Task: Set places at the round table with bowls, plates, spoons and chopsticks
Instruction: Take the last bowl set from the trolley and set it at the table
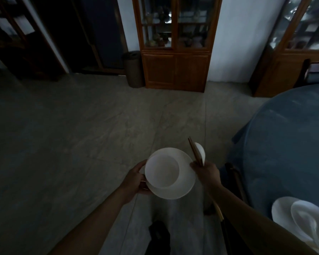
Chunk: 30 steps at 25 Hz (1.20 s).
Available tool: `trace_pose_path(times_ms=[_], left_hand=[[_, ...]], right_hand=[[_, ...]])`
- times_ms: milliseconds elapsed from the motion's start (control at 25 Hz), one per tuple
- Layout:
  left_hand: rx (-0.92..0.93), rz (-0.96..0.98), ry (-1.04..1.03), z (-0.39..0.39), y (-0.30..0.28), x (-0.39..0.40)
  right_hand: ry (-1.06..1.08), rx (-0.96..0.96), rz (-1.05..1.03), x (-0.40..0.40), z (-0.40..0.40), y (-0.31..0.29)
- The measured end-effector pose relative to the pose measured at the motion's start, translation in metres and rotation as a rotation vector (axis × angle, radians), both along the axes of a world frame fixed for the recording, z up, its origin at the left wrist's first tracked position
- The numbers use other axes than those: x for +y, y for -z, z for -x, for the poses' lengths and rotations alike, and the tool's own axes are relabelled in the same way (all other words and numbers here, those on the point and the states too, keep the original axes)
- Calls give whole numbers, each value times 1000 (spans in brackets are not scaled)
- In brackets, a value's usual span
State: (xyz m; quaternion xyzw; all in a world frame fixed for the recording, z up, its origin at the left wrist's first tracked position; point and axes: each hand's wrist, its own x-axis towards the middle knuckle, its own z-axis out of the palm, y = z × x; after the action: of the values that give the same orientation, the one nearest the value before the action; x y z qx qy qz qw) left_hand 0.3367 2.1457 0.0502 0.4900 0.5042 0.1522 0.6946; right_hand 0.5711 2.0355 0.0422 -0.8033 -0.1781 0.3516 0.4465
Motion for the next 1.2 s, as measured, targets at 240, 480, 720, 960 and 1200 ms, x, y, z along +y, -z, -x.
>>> trace_pose_path(times_ms=[240, 480, 720, 960, 1200], left_hand=[[25, 2, 96, -67, 0, 127], [30, 10, 165, -139, -10, 227], [38, -3, 224, -230, -9, 313], [39, -27, 248, -350, -10, 391], [53, -54, 376, -474, -23, 446]], right_hand=[[130, 45, -16, 103, -47, -1], [200, 58, -24, 189, -105, -10], [237, 35, 4, 265, -189, -1], [241, 53, -39, 333, -303, 2], [269, 31, -44, 378, -420, -9]])
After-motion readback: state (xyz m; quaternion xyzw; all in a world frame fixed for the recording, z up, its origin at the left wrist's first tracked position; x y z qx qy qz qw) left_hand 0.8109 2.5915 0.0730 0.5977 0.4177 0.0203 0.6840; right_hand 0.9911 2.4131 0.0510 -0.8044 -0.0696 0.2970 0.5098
